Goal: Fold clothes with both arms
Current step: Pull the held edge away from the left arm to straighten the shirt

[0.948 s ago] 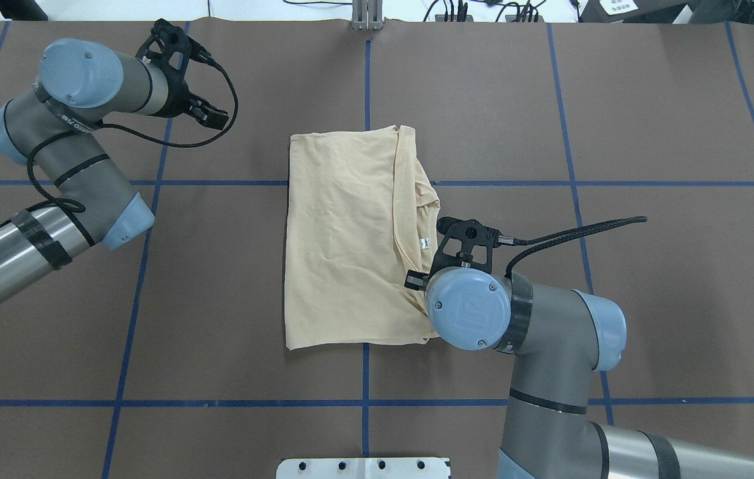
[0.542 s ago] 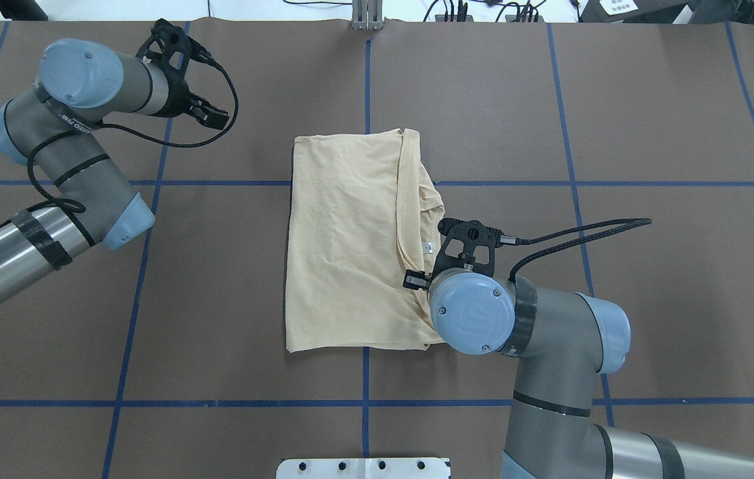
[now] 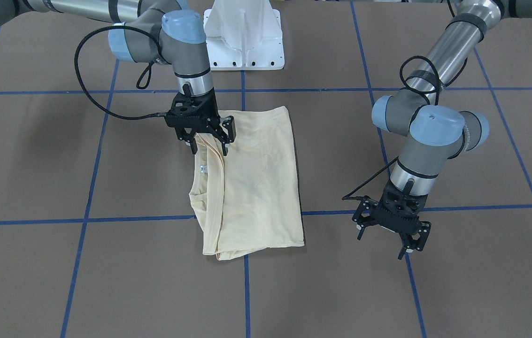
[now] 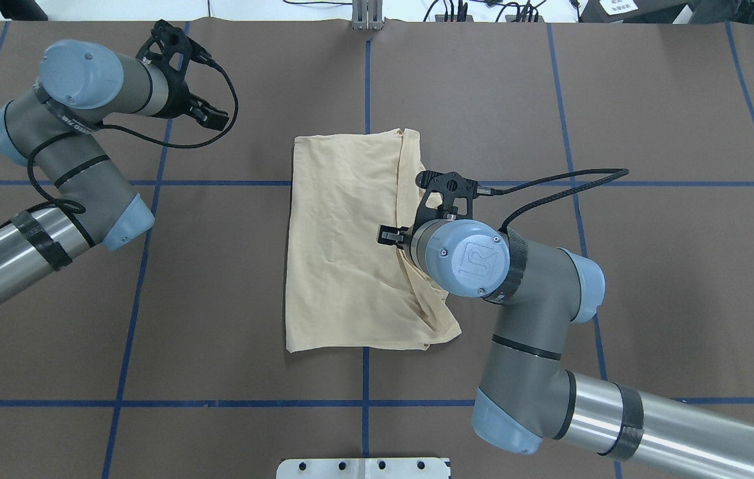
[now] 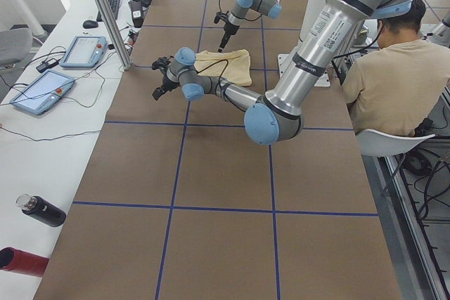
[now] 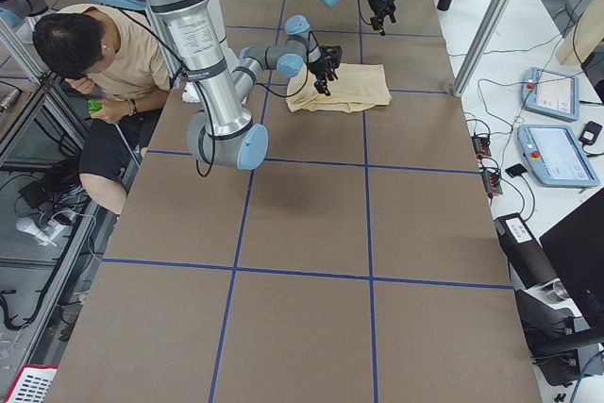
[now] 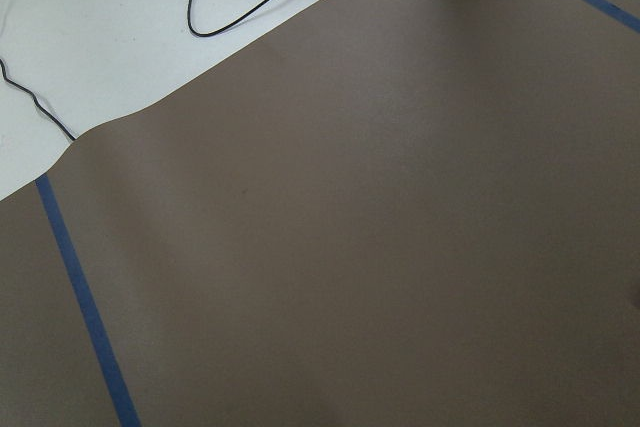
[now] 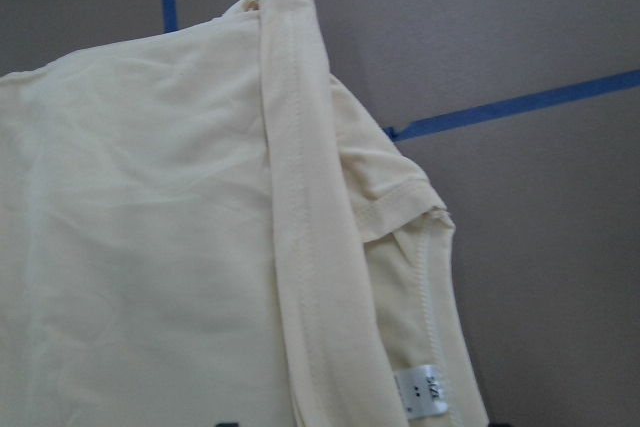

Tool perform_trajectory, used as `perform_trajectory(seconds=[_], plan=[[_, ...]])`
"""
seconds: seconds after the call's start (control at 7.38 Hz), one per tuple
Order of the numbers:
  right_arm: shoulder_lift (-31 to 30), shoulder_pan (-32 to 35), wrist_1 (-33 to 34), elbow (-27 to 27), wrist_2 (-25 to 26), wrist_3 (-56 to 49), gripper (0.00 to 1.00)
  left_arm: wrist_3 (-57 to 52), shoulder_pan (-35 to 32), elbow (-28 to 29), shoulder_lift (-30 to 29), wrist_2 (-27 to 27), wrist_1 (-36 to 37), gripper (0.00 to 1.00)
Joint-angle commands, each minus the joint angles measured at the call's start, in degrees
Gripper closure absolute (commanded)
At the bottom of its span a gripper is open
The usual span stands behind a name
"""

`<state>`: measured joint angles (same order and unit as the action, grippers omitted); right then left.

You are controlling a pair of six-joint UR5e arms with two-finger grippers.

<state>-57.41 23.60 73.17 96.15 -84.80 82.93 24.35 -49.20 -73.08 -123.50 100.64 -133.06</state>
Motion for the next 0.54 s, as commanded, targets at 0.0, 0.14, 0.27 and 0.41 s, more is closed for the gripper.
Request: perform_trajectory(seconds=[0.0,0.14,0.27,0.41], plan=[[0.02,0.22,-5.23,-3.33,-5.08,-9.23,0.32,0.0,0.07,-0.05,0.63,0.0,-0.01,0.0],[0.19,0.22,-5.06,-3.25,-7.54,-11.27,0.36,0.0,0.07,-0.05,0.72,0.0,-0.09,0.0],[0.02,0.22,-4.53,-3.34,-8.35,-13.3,0.39,0.0,0.07,-0.05,0.81,0.0,-0.09,0.0],[-0.15,0.22,-4.27,-3.34,-8.36,-16.19,0.44,0.0,0.07,-0.05,0.81,0.0,-0.09,0.0]])
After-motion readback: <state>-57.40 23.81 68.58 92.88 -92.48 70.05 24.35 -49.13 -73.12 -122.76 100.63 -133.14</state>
